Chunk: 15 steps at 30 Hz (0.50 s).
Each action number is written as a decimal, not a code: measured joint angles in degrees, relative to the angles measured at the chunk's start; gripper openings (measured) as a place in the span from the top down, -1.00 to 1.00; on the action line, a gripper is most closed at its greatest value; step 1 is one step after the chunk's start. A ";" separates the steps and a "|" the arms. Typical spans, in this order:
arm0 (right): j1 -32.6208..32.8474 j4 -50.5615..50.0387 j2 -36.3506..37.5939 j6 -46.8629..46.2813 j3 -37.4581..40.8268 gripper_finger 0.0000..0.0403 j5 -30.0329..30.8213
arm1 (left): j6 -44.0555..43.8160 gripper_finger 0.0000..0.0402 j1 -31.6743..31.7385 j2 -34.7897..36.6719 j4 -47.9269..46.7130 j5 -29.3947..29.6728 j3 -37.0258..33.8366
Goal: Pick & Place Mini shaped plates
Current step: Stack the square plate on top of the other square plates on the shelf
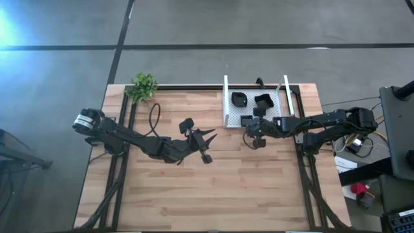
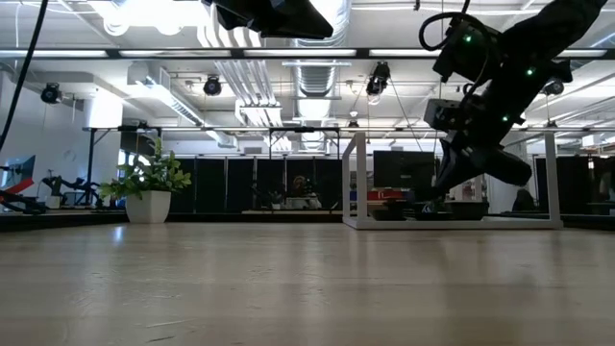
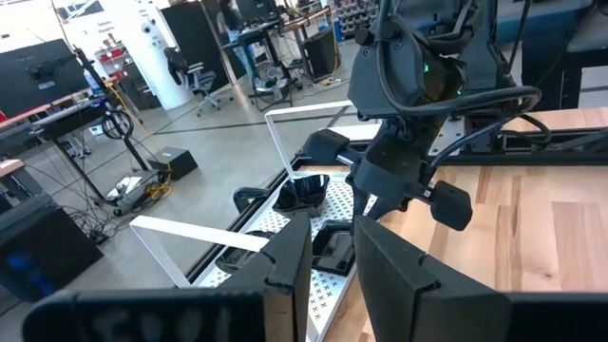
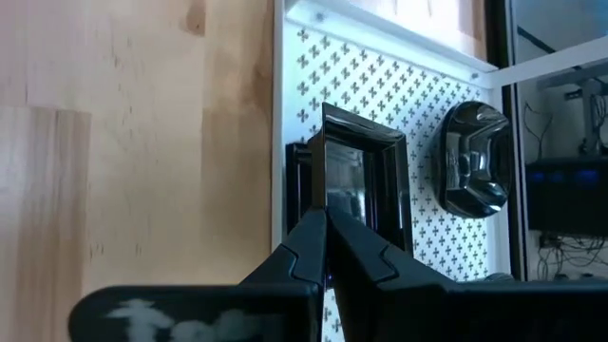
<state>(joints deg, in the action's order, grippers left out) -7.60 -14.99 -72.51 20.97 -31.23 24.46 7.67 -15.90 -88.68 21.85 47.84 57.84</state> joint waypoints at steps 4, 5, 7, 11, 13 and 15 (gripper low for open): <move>-0.17 2.30 0.00 0.44 1.08 0.96 0.02 | -0.28 0.60 0.00 0.00 0.00 -0.01 0.00; -0.17 2.43 0.00 0.35 1.14 0.96 0.03 | -0.50 0.60 0.00 0.00 0.00 -0.01 0.00; -0.28 2.50 0.00 0.20 1.41 0.96 -0.01 | -0.65 0.60 -0.01 0.00 0.00 -0.01 0.00; -0.35 2.59 0.00 0.34 2.32 0.96 0.07 | -0.67 0.60 0.00 0.00 0.00 -0.01 0.00; -0.33 2.47 0.00 0.17 2.92 0.96 0.14 | -0.69 0.60 0.00 0.00 0.00 -0.01 0.00; -0.35 3.01 0.00 0.18 3.36 0.96 0.24 | -1.16 0.60 0.00 0.00 0.00 -0.01 0.00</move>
<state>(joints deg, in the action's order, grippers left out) -7.94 -11.98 -72.51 21.15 -27.88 24.70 6.52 -15.90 -88.68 21.85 47.83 57.84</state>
